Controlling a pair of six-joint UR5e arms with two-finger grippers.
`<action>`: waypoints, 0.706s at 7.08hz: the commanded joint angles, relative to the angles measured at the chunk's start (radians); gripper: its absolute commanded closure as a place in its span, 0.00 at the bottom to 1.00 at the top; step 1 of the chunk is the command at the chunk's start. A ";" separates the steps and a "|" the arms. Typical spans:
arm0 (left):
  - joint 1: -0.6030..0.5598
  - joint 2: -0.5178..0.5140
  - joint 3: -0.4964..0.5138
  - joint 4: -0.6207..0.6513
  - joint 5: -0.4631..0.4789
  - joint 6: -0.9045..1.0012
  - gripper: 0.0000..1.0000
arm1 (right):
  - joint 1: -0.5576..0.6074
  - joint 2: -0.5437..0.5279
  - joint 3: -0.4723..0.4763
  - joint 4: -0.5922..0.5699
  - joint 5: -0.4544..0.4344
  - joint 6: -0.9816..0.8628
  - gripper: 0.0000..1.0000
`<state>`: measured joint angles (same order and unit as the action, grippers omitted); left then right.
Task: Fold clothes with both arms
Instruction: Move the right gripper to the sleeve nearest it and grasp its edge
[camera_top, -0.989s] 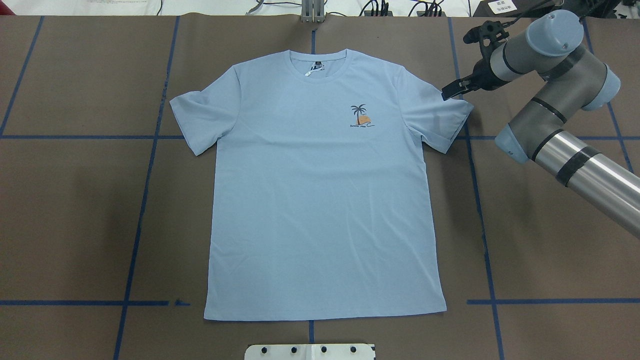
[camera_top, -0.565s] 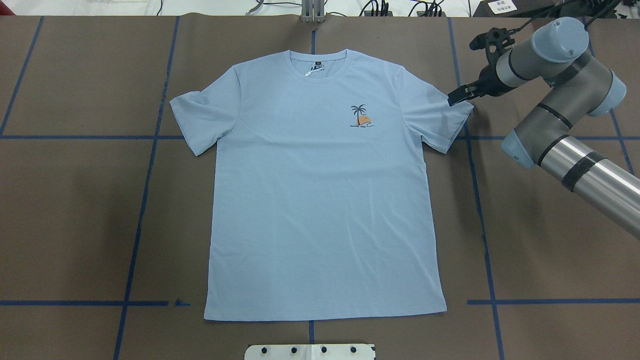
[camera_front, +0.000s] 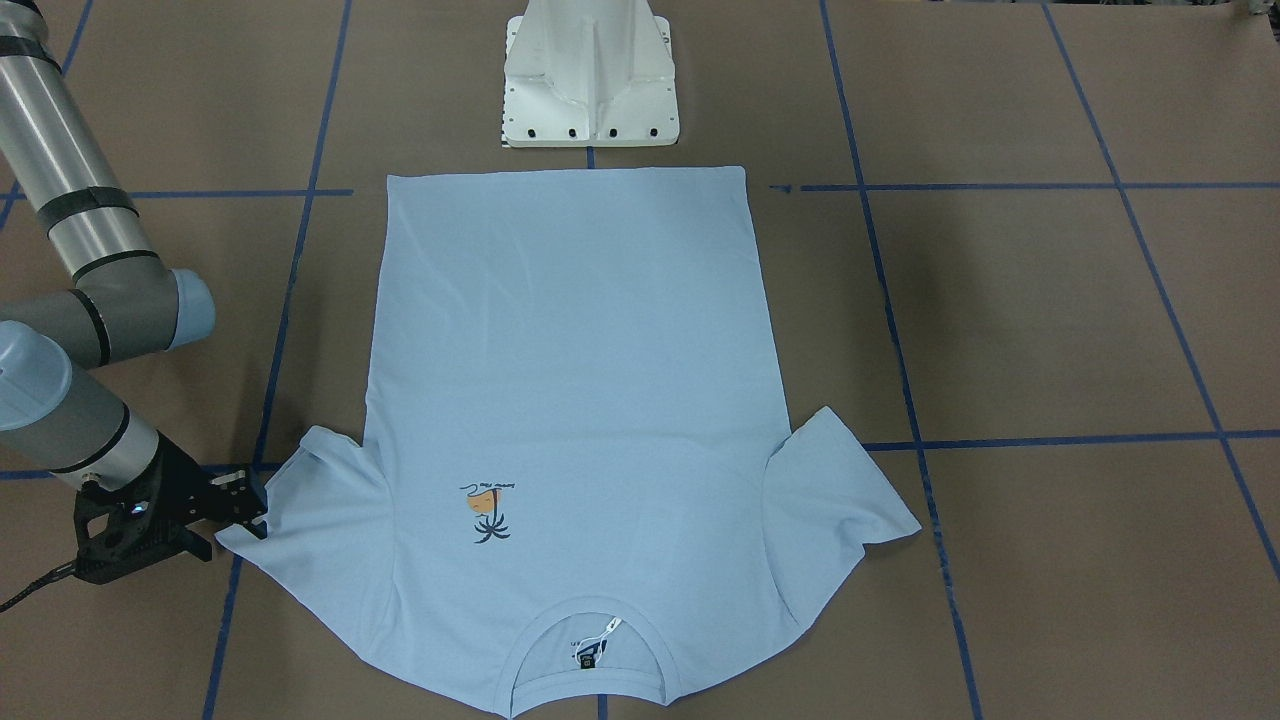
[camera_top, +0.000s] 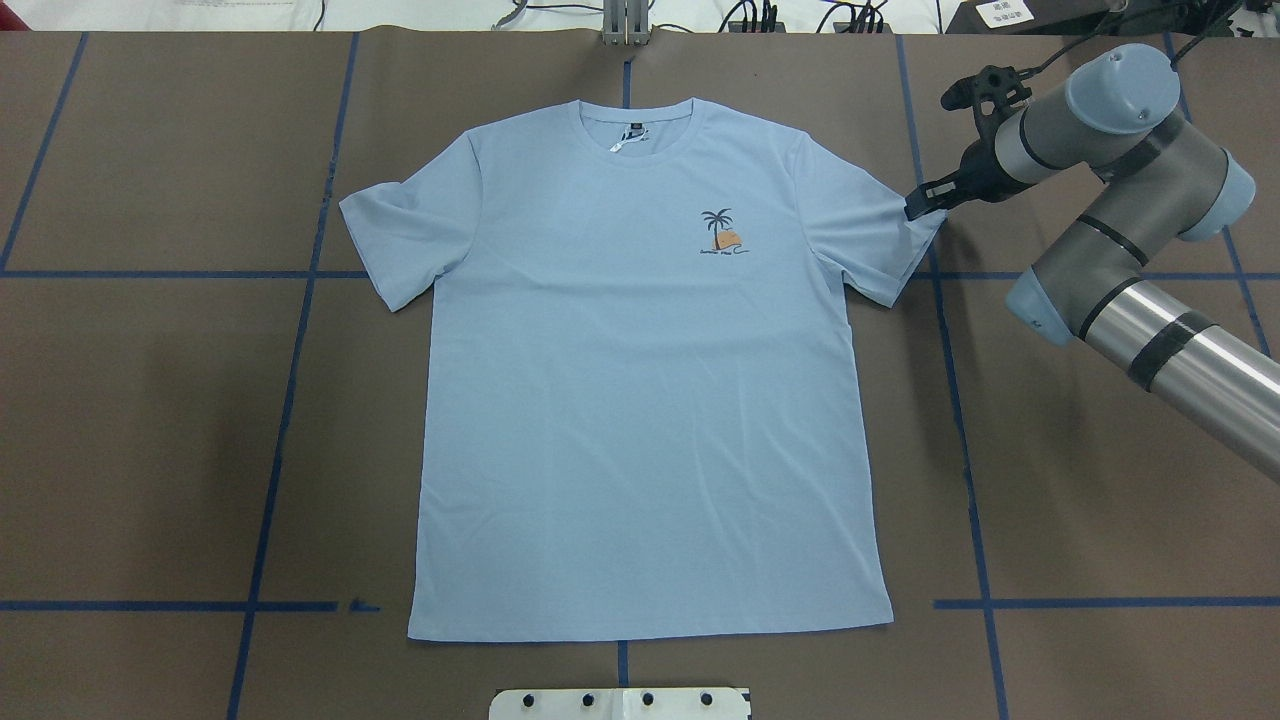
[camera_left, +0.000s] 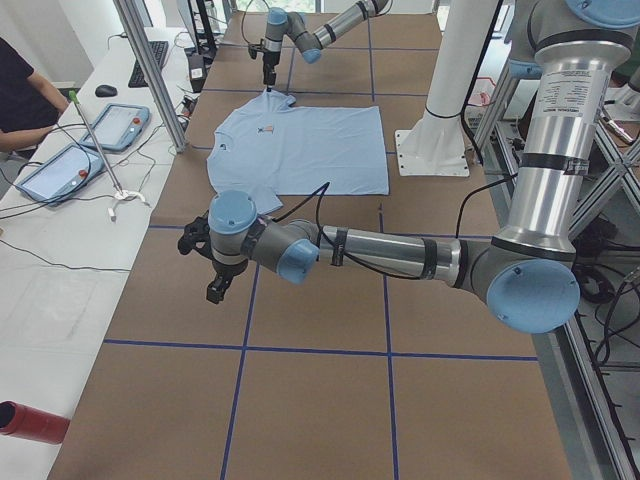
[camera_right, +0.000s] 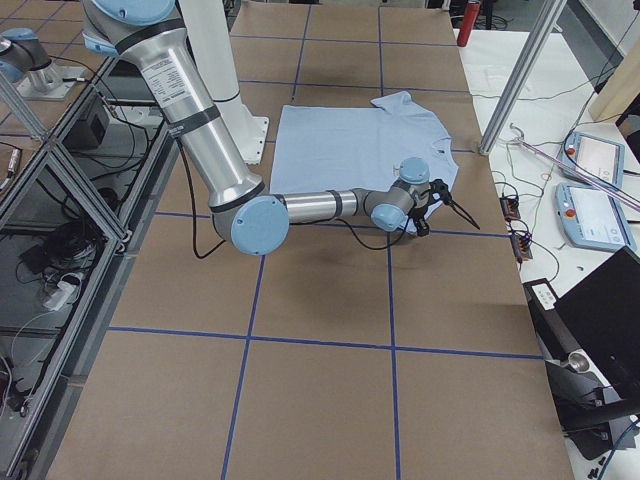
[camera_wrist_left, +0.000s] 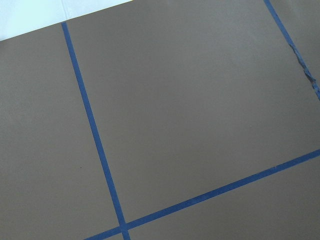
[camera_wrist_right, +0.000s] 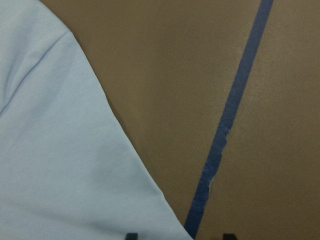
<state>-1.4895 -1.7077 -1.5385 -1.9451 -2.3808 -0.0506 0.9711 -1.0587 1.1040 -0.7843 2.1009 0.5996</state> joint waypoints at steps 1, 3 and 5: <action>0.000 -0.001 0.000 0.000 0.000 0.000 0.00 | -0.005 -0.003 0.000 -0.003 0.002 -0.006 0.50; 0.000 -0.001 -0.008 0.000 0.000 -0.002 0.00 | -0.005 -0.009 0.000 -0.004 0.034 -0.009 0.64; 0.000 -0.001 -0.012 0.000 0.000 -0.008 0.00 | -0.002 -0.015 0.000 -0.004 0.036 -0.014 0.65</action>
<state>-1.4895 -1.7088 -1.5480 -1.9451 -2.3808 -0.0535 0.9678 -1.0692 1.1045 -0.7883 2.1330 0.5885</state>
